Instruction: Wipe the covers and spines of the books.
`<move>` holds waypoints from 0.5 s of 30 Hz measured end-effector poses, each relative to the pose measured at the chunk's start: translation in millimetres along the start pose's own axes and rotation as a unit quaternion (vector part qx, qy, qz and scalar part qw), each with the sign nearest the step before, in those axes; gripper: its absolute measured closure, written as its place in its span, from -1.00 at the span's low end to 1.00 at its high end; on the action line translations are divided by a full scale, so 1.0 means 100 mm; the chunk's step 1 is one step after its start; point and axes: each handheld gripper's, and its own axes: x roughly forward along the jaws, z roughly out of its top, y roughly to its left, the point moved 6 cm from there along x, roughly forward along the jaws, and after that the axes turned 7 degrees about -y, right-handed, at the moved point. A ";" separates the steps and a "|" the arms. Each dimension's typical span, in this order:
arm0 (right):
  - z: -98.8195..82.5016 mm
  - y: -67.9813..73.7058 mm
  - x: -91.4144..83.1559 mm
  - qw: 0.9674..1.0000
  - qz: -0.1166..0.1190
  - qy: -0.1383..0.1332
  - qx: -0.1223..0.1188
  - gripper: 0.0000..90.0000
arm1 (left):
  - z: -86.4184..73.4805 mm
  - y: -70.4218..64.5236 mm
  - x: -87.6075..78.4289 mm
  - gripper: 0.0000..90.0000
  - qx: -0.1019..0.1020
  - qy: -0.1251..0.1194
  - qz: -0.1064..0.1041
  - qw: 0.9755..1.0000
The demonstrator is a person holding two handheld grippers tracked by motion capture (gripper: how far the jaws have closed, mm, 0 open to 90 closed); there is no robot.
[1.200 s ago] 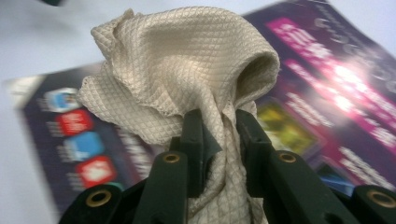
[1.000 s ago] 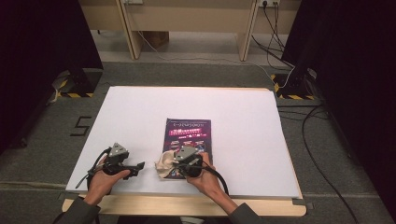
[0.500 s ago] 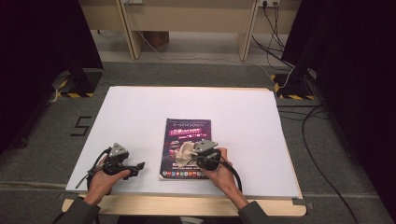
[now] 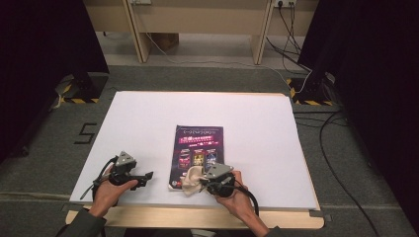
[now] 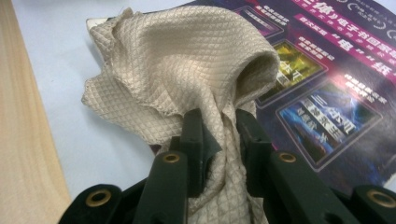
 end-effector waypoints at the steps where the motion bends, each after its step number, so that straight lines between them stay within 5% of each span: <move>1: -0.01 0.00 -0.02 1.000 -0.002 0.002 0.003 0.68 | 0.00 0.00 0.00 -0.59 0.000 0.000 0.000 1.000; 15: -0.11 -0.55 -0.09 0.996 -0.080 0.013 0.028 0.69 | -0.01 -0.01 0.02 -0.59 0.001 0.004 -0.001 1.000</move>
